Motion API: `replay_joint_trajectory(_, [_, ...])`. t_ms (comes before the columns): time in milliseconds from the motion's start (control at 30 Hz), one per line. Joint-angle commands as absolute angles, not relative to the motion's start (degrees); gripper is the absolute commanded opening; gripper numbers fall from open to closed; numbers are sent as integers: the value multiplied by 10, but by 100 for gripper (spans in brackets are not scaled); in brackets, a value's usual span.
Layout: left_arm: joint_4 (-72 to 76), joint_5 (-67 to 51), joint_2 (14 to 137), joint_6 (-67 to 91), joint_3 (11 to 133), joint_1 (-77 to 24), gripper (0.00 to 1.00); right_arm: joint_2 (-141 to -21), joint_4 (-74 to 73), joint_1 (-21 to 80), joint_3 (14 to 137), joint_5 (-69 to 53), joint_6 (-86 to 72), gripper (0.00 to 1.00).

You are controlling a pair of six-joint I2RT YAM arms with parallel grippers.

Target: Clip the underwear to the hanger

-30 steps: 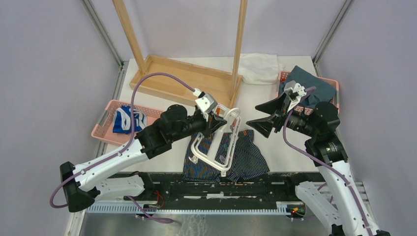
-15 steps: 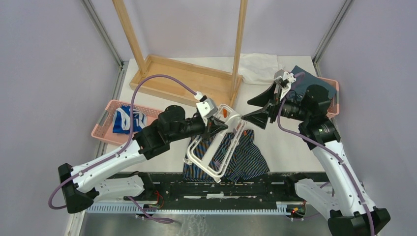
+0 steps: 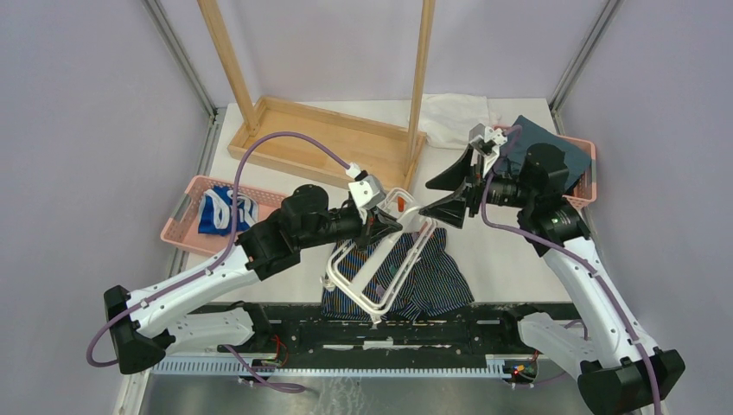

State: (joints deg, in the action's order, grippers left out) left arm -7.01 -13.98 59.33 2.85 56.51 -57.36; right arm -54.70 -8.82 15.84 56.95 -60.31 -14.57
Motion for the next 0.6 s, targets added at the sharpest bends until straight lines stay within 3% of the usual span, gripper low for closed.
replay_joint_trajectory(0, [-5,-138,585,3,599,-576,3,-546,-82,183,590,-636,-111,84])
replay_joint_trajectory(267, [4,-146,582,11,601,-576,3,-573,-144,214,605,-597,-49,72])
replay_joint_trajectory(567, [4,-145,580,16,598,-576,3,-578,-132,233,617,-586,-44,44])
